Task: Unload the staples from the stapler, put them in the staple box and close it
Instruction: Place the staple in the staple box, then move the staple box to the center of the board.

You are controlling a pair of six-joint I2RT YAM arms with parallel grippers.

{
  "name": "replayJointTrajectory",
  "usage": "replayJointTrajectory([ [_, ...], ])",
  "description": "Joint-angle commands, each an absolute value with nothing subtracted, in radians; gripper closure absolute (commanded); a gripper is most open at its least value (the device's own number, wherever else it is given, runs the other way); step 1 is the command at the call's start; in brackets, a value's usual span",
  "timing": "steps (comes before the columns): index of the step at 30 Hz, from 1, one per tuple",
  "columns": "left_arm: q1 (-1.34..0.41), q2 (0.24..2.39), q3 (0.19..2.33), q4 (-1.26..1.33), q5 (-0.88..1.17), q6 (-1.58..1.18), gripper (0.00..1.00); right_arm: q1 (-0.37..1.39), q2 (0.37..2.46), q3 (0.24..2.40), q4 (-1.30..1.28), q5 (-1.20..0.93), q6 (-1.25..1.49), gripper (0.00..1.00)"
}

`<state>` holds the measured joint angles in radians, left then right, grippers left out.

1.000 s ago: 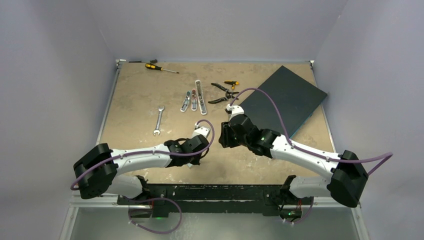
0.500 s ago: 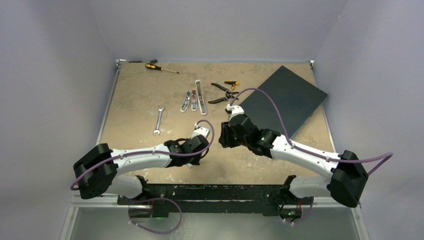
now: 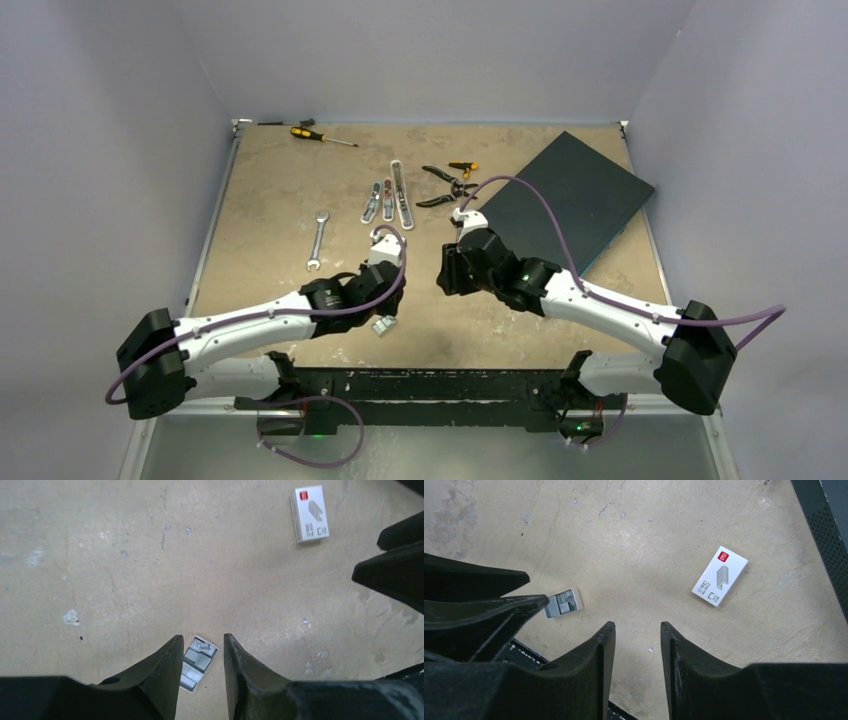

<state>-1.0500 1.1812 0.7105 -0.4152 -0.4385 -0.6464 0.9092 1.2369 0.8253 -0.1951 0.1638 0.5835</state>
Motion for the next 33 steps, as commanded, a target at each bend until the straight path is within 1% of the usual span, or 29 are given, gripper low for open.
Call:
replayJointTrajectory([
  [1,-1.053,1.082,0.717,-0.466,-0.589,-0.773,0.65,0.907,1.215,0.824,-0.144,0.123,0.581,0.58],
  [5,-1.046,1.035,0.669,-0.499,-0.64,-0.887,0.61,0.908,1.232,0.806,-0.088,0.073,0.573,0.58],
  [9,-1.008,0.996,0.621,-0.528,-0.645,-0.949,0.58,0.908,1.321,0.842,-0.041,0.048,0.537,0.58],
  [12,-0.922,0.937,0.587,-0.529,-0.586,-0.954,0.57,0.91,1.382,0.868,-0.019,0.024,0.536,0.58],
  [14,-0.862,0.901,0.57,-0.53,-0.551,-0.949,0.54,0.909,1.406,0.88,-0.038,0.011,0.552,0.58],
  [16,-0.839,0.879,0.567,-0.547,-0.554,-0.956,0.51,0.907,1.417,0.895,-0.08,0.073,0.585,0.57],
  [17,-0.837,0.876,0.573,-0.556,-0.559,-0.957,0.49,0.903,1.425,0.911,-0.115,0.127,0.594,0.54],
  [19,-0.837,0.882,0.585,-0.567,-0.565,-0.953,0.48,0.89,1.442,0.94,-0.173,0.208,0.619,0.41],
  [21,-0.838,0.895,0.596,-0.566,-0.569,-0.941,0.47,0.853,1.474,0.968,-0.219,0.23,0.638,0.33],
  [23,-0.836,0.909,0.599,-0.559,-0.571,-0.928,0.46,0.839,1.496,0.989,-0.243,0.256,0.651,0.27],
  [29,-0.835,0.924,0.619,-0.575,-0.581,-0.908,0.44,0.802,1.531,1.017,-0.271,0.301,0.71,0.19],
  [33,-0.835,0.914,0.627,-0.58,-0.587,-0.889,0.44,0.79,1.607,1.063,-0.352,0.327,0.784,0.14],
])
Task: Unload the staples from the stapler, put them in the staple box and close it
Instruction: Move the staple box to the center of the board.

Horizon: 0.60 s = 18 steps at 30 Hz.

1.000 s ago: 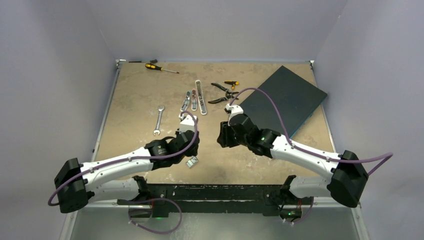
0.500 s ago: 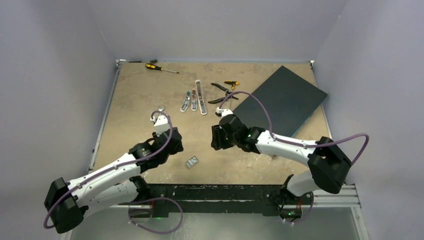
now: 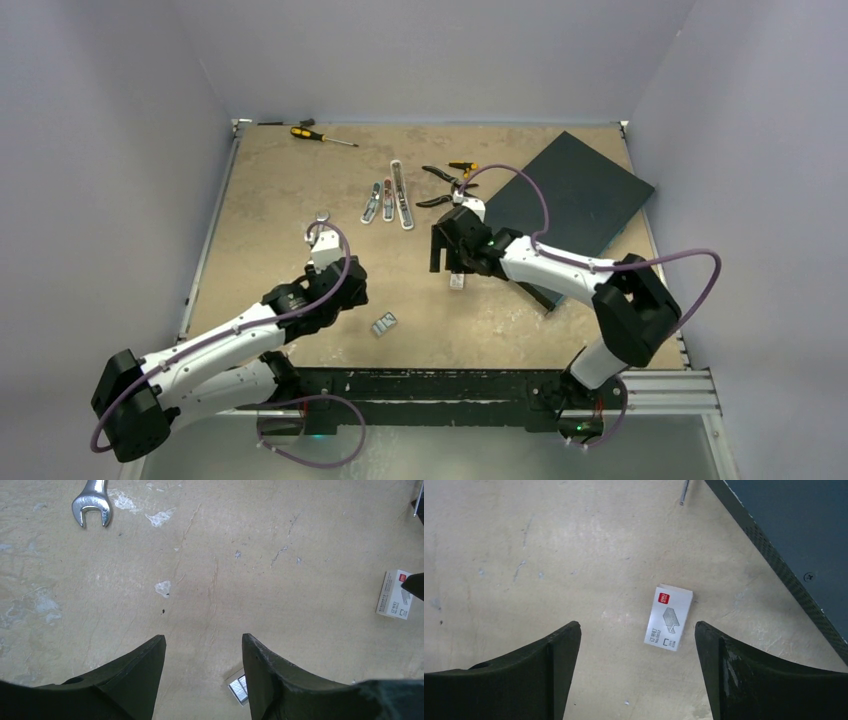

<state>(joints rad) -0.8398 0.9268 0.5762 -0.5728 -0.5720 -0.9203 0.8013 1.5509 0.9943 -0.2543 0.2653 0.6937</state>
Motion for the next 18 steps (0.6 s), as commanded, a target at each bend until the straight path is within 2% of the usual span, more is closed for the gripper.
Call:
replayJointTrajectory([
  [1,-0.836,0.91,0.628,-0.579,-0.589,-0.882,0.44,0.79,1.631,1.076,-0.367,0.327,0.798,0.12],
  [5,-0.835,0.908,0.633,-0.574,-0.588,-0.857,0.44,0.79,1.693,1.092,-0.359,0.317,0.846,0.09],
  [18,-0.835,0.935,0.674,-0.557,-0.612,-0.78,0.42,0.79,1.729,1.065,-0.364,0.405,0.903,0.07],
])
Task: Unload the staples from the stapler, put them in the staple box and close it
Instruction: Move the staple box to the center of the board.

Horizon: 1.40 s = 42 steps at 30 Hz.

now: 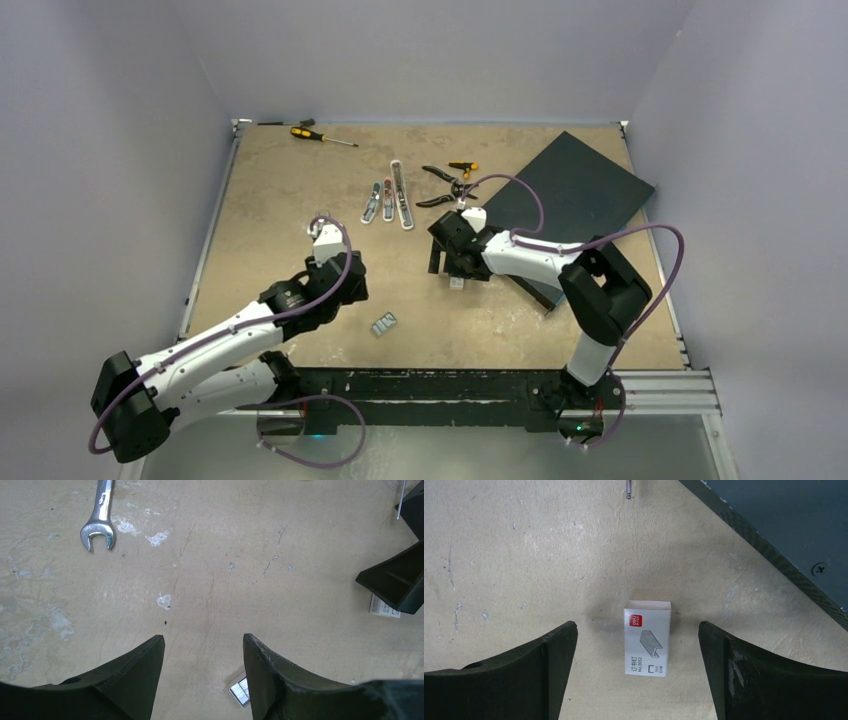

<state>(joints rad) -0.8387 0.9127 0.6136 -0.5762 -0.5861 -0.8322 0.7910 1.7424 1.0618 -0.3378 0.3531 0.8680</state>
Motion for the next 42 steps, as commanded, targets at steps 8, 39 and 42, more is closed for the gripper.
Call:
replayJointTrajectory([
  [8,-0.835,0.928,0.692,-0.584,-0.646,-0.786,0.42,0.789,1.765,1.058,-0.319,0.37,0.865,0.07],
  [39,-0.835,0.885,0.699,-0.634,-0.666,-0.824,0.42,0.9,1.783,1.088,-0.297,0.321,0.638,0.62],
  [42,-0.835,0.87,0.711,-0.663,-0.686,-0.839,0.42,0.935,1.792,1.097,-0.274,0.306,0.556,0.64],
])
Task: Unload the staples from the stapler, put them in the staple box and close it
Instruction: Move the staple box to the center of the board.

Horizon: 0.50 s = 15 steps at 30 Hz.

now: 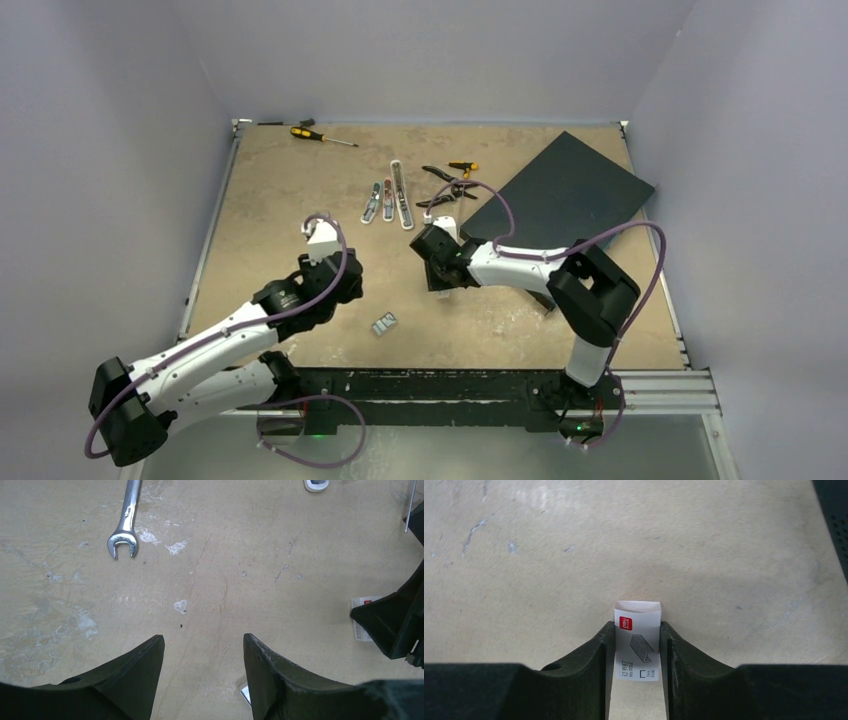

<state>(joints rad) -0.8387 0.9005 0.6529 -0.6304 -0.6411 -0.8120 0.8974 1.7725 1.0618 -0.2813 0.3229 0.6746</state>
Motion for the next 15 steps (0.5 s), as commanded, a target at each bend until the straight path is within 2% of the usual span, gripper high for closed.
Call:
replayJointTrajectory([
  [1,-0.835,0.862,0.715,-0.674,-0.694,-0.846,0.42,0.945,1.793,1.097,-0.264,0.295,0.524,0.64],
  [11,-0.836,0.789,0.693,-0.761,-0.712,-0.992,0.42,0.991,1.75,1.03,-0.116,-0.042,0.195,0.62],
  [15,-0.836,0.781,0.666,-0.772,-0.687,-1.069,0.41,0.991,1.735,1.009,-0.118,-0.113,0.112,0.61],
])
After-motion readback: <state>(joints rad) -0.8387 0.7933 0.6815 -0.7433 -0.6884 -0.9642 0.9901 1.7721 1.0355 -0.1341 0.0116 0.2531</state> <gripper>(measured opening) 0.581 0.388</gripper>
